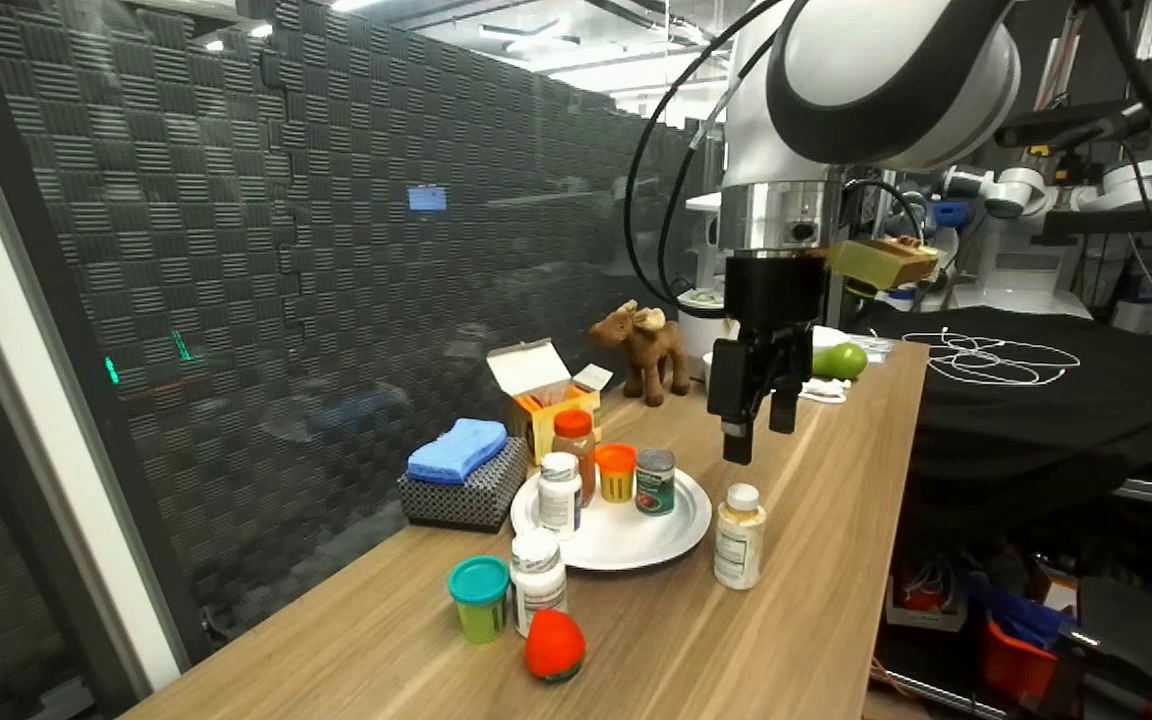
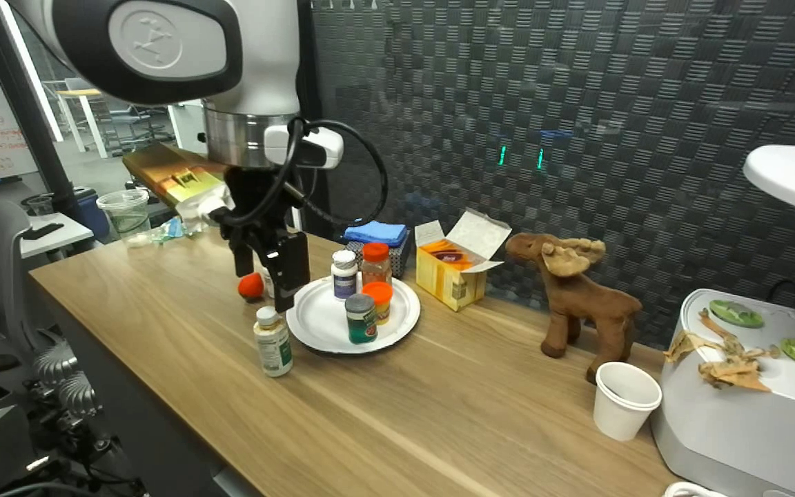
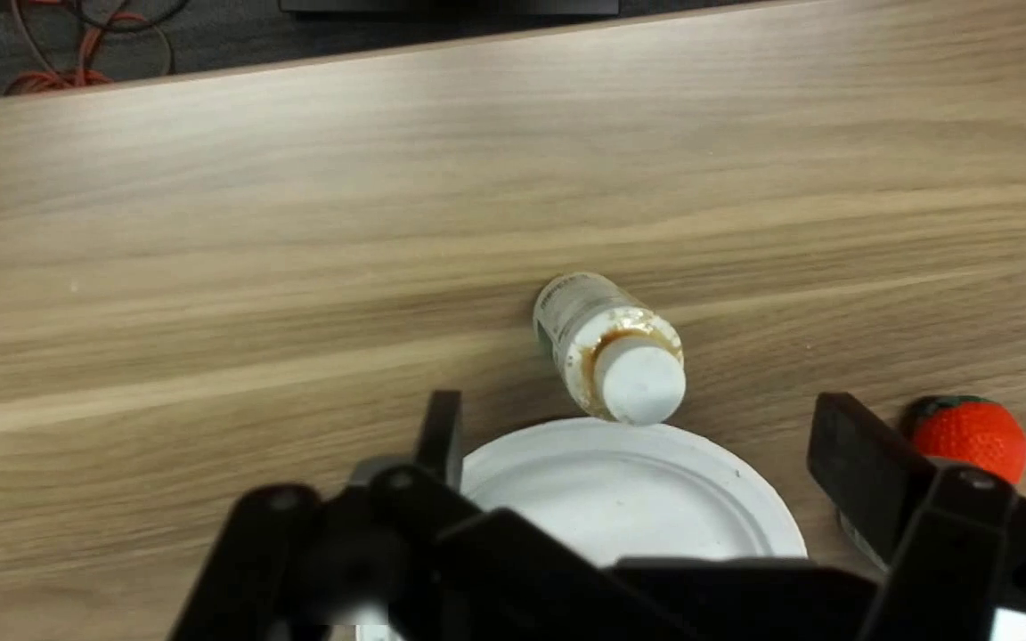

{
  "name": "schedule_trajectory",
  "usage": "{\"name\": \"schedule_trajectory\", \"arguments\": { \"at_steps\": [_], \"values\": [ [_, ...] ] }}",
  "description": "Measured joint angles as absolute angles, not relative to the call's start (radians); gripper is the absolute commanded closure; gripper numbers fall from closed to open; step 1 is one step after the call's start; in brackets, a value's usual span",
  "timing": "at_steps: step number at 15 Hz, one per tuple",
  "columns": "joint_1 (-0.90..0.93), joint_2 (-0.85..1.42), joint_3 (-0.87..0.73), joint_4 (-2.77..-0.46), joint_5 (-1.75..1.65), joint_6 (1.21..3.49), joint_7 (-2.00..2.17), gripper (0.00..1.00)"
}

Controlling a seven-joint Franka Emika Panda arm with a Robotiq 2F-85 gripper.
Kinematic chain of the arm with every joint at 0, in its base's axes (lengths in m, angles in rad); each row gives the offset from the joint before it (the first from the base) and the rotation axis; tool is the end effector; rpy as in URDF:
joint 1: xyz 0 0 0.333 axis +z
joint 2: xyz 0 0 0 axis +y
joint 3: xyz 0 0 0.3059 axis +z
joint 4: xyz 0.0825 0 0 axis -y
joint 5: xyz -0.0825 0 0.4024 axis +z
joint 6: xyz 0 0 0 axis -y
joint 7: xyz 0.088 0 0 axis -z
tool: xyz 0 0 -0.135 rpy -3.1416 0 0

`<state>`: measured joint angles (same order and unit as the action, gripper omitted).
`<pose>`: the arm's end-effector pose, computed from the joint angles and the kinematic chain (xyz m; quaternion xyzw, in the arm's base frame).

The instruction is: Put all the objects around the white plate into the white plate

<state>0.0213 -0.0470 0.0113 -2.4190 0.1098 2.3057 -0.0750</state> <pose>0.4859 0.0203 0.2705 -0.9986 -0.0156 0.0322 0.0399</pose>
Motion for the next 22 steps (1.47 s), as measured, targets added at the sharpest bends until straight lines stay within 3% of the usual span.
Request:
{"name": "schedule_trajectory", "arguments": {
  "at_steps": [11,12,13,14,16,22],
  "values": [
    [0.022,0.032,0.023,-2.399,0.096,2.305,-0.082,0.0],
    [0.024,0.038,0.026,-2.394,0.094,2.305,-0.084,0.06],
    [0.026,0.043,0.029,-2.39,0.09,2.305,-0.085,0.22],
    [0.028,0.048,0.032,-2.385,0.082,2.305,-0.085,0.3],
    [0.032,0.057,0.037,-2.378,0.062,2.305,-0.085,0.37],
    [0.035,0.079,0.04,-2.361,0.025,2.305,-0.085,0.84]
  ]
}}
